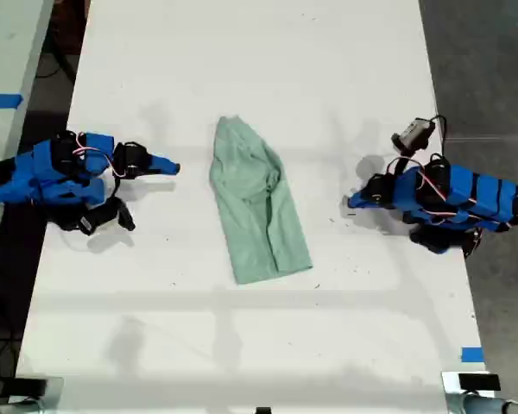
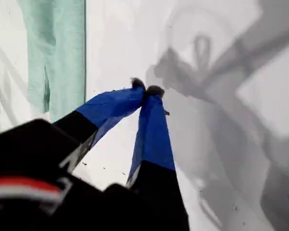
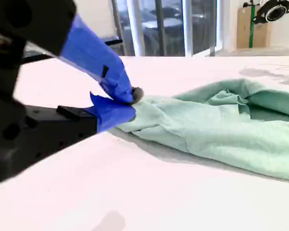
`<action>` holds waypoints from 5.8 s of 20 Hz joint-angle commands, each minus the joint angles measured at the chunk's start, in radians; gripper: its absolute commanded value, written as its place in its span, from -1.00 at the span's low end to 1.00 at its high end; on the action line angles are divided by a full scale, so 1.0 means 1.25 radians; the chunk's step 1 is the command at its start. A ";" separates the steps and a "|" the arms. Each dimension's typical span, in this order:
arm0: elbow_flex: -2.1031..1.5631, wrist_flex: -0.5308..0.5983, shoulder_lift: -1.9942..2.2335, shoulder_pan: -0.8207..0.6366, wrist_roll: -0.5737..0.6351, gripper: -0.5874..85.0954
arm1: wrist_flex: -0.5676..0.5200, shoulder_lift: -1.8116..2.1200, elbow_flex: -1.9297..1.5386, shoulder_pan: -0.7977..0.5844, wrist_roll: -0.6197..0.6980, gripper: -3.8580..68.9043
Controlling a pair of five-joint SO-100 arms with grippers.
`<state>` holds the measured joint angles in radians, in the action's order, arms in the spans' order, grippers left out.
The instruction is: Fold t shirt
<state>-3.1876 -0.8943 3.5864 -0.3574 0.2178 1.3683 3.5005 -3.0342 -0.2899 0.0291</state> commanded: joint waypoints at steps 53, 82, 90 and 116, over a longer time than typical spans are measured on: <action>1.794 -0.217 -2.098 0.453 -0.390 -0.99 | -0.053 -1.664 1.203 0.371 -0.169 -0.55; 1.794 -0.205 -2.105 0.452 -0.379 -0.99 | 0.148 -1.730 1.454 0.366 -0.205 -0.18; 1.793 -0.211 -2.097 0.452 -0.379 -0.99 | 0.131 -1.782 1.408 0.400 -0.256 -0.52; 1.129 -0.194 -1.381 -0.121 -0.168 -0.96 | -0.139 -1.750 1.627 -0.094 0.245 -0.93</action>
<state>-1.6966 -1.2011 1.7687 -0.4541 -0.0077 1.2287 1.3023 -1.0140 -0.3820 0.3068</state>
